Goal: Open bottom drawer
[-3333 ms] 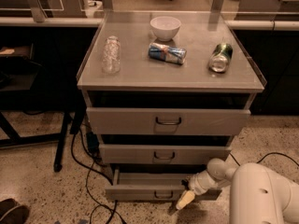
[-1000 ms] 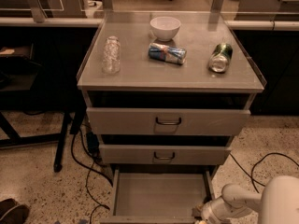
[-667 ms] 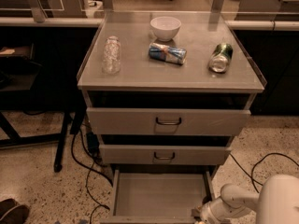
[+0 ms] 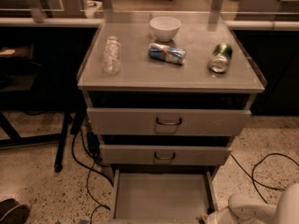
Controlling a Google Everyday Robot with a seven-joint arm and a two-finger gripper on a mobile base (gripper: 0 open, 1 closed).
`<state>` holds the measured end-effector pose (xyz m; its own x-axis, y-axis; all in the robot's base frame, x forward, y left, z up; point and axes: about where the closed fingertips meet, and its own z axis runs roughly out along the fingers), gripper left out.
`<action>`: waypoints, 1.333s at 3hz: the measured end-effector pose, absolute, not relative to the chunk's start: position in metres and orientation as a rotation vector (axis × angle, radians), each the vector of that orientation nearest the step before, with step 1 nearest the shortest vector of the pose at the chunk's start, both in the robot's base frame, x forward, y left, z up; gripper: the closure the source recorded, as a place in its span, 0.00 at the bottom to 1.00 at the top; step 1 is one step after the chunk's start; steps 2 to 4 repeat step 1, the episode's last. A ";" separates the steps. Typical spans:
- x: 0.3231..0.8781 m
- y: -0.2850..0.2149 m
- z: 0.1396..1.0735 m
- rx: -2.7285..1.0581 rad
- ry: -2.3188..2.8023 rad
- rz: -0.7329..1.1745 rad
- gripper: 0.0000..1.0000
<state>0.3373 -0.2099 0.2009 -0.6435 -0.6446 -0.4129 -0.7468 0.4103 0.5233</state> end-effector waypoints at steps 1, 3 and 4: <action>0.337 -0.210 0.201 -1.249 2.512 1.049 0.00; 0.337 -0.210 0.201 -1.249 2.512 1.049 0.00; 0.337 -0.210 0.201 -1.249 2.512 1.049 0.00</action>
Offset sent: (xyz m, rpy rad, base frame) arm 0.0000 0.0000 0.0000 0.0000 0.0000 0.0000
